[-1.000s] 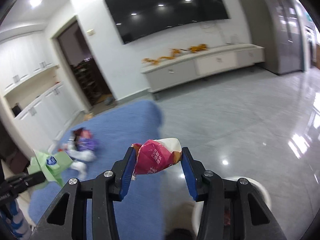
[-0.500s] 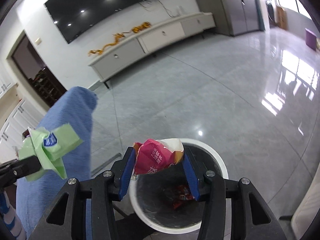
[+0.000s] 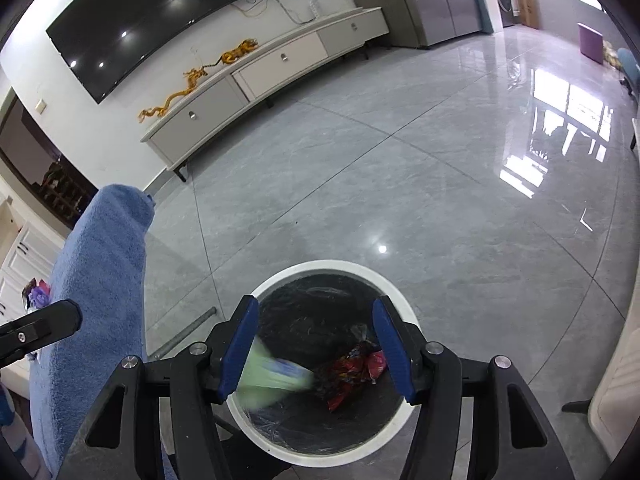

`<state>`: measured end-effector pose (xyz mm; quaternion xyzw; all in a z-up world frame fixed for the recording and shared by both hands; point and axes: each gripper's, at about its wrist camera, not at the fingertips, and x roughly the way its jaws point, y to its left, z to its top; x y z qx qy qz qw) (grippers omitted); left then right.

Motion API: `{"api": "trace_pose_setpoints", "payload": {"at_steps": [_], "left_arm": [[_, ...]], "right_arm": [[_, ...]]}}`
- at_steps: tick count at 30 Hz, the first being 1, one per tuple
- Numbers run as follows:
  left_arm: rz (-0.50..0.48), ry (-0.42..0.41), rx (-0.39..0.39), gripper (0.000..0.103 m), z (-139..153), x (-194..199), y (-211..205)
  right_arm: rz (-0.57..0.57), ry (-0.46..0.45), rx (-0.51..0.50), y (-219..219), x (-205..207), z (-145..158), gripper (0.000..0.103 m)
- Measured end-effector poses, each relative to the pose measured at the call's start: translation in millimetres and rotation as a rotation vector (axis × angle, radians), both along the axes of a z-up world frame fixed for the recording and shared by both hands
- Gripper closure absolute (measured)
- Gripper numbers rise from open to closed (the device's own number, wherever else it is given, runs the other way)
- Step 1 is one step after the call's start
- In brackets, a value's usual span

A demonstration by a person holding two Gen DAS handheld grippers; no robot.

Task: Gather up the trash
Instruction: 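Carry both items over the trash bin and open both grippers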

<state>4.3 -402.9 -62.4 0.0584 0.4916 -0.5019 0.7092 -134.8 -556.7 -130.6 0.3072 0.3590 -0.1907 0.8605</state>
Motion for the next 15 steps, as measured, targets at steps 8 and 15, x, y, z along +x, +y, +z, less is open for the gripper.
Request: {"api": "trace_pose_setpoints", "payload": {"at_steps": [8,15], "left_arm": [[0.031,-0.027,-0.123,0.098,47,-8,37],[0.117,-0.137,-0.203,0.098,86,-18,101]], "right_arm": [[-0.006,-0.009,-0.061,16,-22,36,0.046],[0.035,-0.052,-0.129,50,-26,78,0.046]]}}
